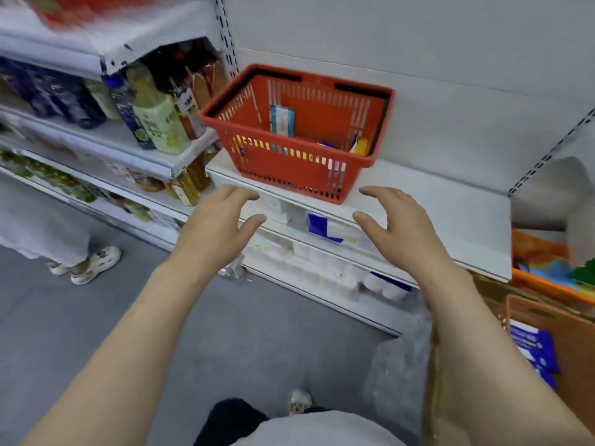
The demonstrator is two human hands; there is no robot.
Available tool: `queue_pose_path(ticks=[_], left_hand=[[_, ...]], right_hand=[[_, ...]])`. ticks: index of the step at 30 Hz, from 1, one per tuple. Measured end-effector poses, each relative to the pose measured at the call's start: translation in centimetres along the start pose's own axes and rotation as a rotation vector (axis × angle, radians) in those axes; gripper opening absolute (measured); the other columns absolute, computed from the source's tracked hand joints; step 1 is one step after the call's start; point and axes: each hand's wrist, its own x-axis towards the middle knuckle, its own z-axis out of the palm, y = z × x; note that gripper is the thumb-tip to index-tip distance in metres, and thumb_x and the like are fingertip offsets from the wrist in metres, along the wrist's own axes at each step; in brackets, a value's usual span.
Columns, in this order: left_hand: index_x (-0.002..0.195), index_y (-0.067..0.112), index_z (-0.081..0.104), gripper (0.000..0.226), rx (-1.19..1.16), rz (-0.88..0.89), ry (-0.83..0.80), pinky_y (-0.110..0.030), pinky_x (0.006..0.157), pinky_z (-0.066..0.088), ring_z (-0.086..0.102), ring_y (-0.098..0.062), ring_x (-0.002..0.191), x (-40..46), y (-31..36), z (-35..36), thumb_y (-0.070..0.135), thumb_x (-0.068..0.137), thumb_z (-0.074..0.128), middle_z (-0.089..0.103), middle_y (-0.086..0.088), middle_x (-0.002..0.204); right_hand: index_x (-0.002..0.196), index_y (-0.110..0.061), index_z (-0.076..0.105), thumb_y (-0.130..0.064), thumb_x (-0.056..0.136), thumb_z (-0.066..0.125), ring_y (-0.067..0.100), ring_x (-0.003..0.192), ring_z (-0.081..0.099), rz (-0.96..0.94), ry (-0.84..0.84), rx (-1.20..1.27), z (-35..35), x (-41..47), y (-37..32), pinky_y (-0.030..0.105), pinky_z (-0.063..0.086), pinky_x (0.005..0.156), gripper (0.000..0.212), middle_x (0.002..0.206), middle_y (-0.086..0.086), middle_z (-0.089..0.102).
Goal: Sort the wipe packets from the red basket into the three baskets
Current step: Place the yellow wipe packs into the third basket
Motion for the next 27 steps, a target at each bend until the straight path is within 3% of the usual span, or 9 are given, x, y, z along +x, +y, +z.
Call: queue_pose_path(ticks=[6,10,13,16,19,23,27], left_hand=[[0.126,0.012,0.061,0.046,-0.038,0.050,0.047,-0.041,0.107,0.034,0.043,-0.030,0.128,11.3,-6.1,1.9,0.040,0.091,0.065,0.056,-0.009,0.130],[0.130,0.010,0.059,0.047,-0.081,0.121,0.062,-0.042,0.112,0.031,0.040,-0.032,0.132,20.6,-8.6,2.8,0.038,0.093,0.063,0.053,-0.013,0.136],[0.132,0.011,0.058,0.046,-0.134,0.177,-0.032,-0.038,0.111,0.031,0.042,-0.030,0.131,27.7,-10.5,3.4,0.039,0.095,0.061,0.055,-0.012,0.135],[0.136,0.012,0.054,0.053,-0.080,0.220,-0.238,-0.039,0.108,0.035,0.045,-0.030,0.129,33.6,-12.2,4.4,0.045,0.095,0.058,0.055,-0.012,0.136],[0.141,0.015,0.049,0.060,-0.038,0.228,-0.403,-0.040,0.109,0.036,0.044,-0.029,0.132,37.8,-13.1,5.9,0.051,0.094,0.056,0.051,-0.011,0.141],[0.147,0.018,0.042,0.063,-0.020,0.199,-0.520,-0.044,0.112,0.036,0.040,-0.029,0.136,41.0,-13.6,7.3,0.050,0.094,0.057,0.044,-0.009,0.148],[0.149,0.021,0.038,0.066,0.011,0.144,-0.605,-0.040,0.110,0.038,0.040,-0.028,0.136,42.5,-14.5,8.2,0.050,0.093,0.059,0.043,-0.008,0.148]], right_hand=[[0.138,-0.027,0.052,-0.039,0.095,0.060,0.018,0.125,0.050,0.048,0.077,-0.033,1.1,9.7,-2.3,0.030,0.039,0.100,0.045,0.138,-0.004,0.055],[0.135,-0.026,0.055,-0.037,0.094,0.062,0.016,0.121,0.052,0.097,0.133,-0.033,2.8,16.9,-3.5,0.022,0.037,0.095,0.044,0.135,-0.003,0.056],[0.134,-0.022,0.058,-0.038,0.093,0.063,0.019,0.120,0.055,0.145,0.140,-0.041,4.5,23.4,-4.0,0.024,0.038,0.097,0.045,0.132,0.000,0.059],[0.132,-0.018,0.058,-0.042,0.092,0.063,0.024,0.118,0.058,0.222,-0.042,-0.094,7.5,29.9,-3.4,0.033,0.043,0.100,0.047,0.130,0.005,0.063],[0.134,-0.018,0.057,-0.047,0.093,0.061,0.024,0.122,0.056,0.279,-0.284,-0.120,10.5,35.2,-2.6,0.031,0.043,0.095,0.051,0.135,0.004,0.061],[0.139,-0.017,0.052,-0.053,0.092,0.060,0.027,0.125,0.053,0.355,-0.493,-0.181,14.2,40.3,-1.3,0.031,0.042,0.095,0.060,0.141,0.006,0.055],[0.143,-0.021,0.047,-0.051,0.089,0.064,0.030,0.123,0.054,0.276,-0.596,-0.247,18.0,43.1,-0.7,0.034,0.044,0.096,0.063,0.140,0.008,0.056]])
